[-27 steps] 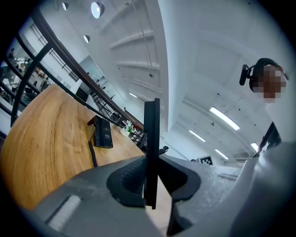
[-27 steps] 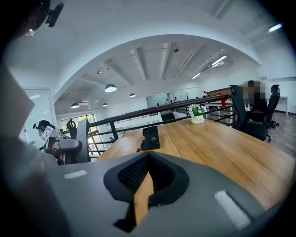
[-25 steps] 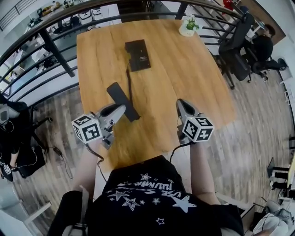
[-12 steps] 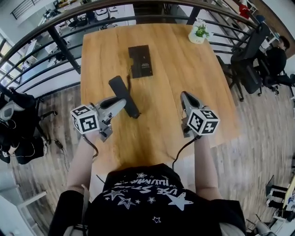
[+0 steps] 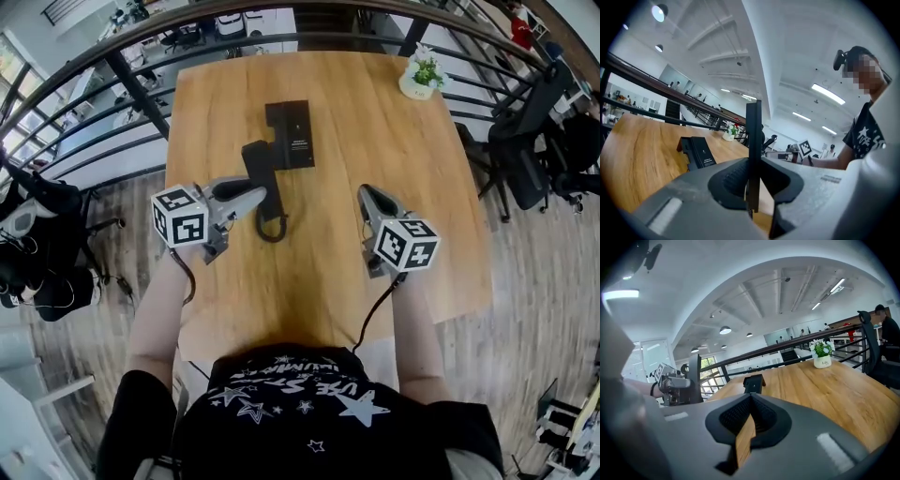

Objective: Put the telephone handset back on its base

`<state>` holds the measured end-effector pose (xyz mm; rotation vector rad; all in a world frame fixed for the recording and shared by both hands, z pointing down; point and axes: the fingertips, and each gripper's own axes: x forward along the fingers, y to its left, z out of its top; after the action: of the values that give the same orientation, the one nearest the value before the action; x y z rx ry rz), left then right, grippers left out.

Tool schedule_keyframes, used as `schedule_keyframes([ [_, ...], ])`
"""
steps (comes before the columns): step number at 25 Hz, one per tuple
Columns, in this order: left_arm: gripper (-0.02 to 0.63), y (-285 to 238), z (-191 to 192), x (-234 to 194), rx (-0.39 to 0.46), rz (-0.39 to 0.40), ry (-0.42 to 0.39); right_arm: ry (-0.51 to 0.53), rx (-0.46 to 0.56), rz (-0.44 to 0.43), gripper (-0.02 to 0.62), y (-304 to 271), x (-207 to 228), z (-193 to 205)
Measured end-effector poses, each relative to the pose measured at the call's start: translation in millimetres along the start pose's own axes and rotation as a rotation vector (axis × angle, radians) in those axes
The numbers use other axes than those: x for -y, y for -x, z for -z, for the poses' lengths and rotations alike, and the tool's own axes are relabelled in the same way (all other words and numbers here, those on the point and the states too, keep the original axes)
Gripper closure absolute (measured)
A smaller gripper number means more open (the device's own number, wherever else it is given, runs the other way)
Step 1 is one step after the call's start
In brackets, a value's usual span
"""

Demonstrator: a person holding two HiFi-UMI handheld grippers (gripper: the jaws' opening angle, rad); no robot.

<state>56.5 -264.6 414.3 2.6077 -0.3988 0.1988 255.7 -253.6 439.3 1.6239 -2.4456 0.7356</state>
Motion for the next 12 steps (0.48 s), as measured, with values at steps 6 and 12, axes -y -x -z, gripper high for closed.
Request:
schedule_keyframes([
  [6, 0.525, -26.7, -11.2, -30.4, -0.058, 0.042, -0.039, -0.006, -0.034, -0.017, 0.595, -38.8, 16.1, -2.2],
  [12, 0.525, -46.1, -16.6, -88.3, -0.046, 0.073, 0.040, -0.017, -0.080, -0.022, 0.595, -81.4, 29.1, 1.4],
])
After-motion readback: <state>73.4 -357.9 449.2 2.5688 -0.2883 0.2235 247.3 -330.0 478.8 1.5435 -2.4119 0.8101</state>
